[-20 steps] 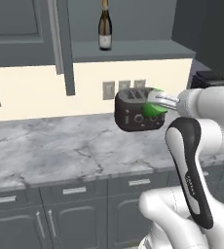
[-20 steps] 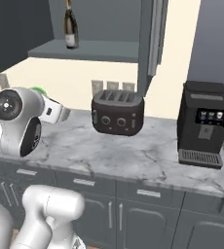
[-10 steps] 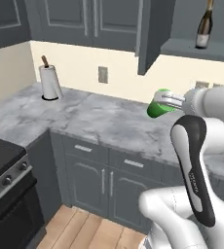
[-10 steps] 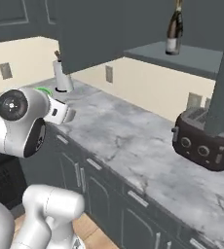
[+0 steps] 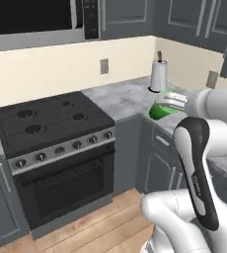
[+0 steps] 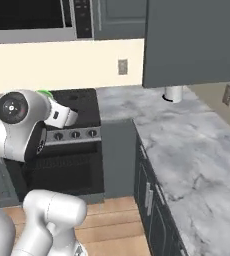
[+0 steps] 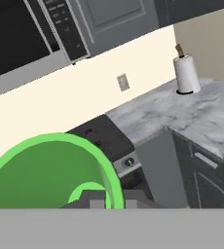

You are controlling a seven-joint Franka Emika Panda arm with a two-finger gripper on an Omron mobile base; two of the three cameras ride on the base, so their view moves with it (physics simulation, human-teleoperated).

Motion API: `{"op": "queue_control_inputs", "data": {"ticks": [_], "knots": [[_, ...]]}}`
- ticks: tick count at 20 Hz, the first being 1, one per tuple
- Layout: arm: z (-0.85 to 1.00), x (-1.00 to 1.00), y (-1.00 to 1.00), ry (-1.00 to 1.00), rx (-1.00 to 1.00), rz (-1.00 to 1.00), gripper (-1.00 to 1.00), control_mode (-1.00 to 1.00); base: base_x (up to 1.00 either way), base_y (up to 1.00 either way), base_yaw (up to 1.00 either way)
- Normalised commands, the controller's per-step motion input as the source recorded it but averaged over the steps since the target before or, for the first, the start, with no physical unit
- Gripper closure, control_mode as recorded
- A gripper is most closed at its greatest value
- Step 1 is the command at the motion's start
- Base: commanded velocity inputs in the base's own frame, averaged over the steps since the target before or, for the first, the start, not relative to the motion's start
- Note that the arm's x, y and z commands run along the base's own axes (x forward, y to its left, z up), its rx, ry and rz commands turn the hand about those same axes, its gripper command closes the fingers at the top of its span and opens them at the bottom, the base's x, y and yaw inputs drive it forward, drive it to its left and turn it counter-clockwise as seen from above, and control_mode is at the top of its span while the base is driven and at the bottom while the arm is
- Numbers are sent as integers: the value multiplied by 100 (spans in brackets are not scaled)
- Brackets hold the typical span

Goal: Open the cabinet directly in front. Then move the wine and the cup to the dining counter with the jar on it.

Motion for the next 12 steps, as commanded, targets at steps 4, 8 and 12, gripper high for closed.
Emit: {"op": "queue_control_inputs", "data": {"ticks": [4, 8, 12], "knots": [[0, 0, 0, 0, 0, 0, 100, 100, 0, 0, 100], [0, 0, 0, 0, 0, 0, 100, 100, 0, 0, 100], [0, 0, 0, 0, 0, 0, 100, 100, 0, 0, 100]]}}
